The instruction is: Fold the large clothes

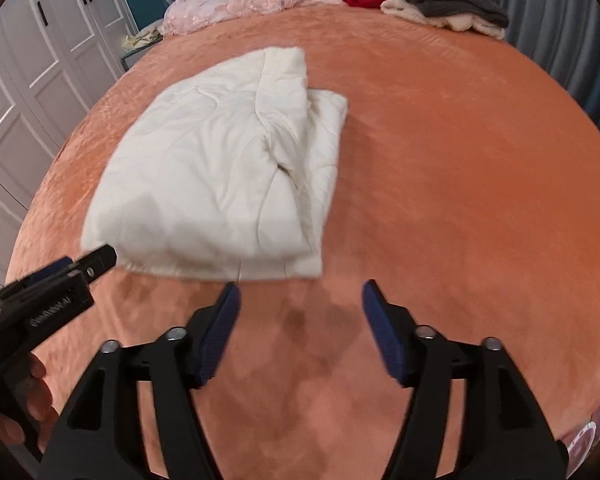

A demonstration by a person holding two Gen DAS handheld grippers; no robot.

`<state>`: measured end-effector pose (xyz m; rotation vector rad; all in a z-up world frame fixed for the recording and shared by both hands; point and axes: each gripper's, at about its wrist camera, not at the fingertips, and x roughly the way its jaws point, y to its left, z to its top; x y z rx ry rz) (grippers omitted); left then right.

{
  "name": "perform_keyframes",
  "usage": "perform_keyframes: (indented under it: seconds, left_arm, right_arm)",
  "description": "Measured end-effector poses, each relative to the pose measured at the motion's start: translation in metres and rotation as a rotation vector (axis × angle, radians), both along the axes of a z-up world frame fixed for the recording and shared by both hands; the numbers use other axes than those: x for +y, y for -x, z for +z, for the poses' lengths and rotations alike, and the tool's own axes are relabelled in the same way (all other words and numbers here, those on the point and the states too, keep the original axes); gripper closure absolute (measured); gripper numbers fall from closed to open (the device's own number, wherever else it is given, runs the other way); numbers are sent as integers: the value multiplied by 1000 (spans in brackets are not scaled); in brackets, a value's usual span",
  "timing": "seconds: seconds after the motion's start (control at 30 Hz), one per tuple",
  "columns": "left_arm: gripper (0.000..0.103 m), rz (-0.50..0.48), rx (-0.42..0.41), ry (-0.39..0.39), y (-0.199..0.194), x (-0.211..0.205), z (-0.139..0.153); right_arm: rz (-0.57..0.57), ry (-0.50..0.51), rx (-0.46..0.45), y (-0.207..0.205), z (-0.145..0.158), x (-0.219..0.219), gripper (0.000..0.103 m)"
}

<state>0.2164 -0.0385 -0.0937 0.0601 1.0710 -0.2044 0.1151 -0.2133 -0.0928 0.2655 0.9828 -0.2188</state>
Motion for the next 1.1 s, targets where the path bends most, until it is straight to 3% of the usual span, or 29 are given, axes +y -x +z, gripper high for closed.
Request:
perform_keyframes:
  seconds: [0.13,0.27,0.43,0.63,1.1]
  left_arm:
    - [36,12,-2,0,38,7,6]
    - [36,11,-24,-9,75,12,12]
    - [36,9,-81,-64,109,15,17]
    - [36,17,-97,-69,135,25,22]
    - [36,5,-146,-114,176,26,20]
  right_arm:
    - [14,51,-41,33,16,13,15]
    - [38,139,-85,63,24,30,10]
    - [58,177,-102,93,23,45,10]
    - [59,186,-125,123,24,55,10]
    - [57,156,-134,151,19,60,10]
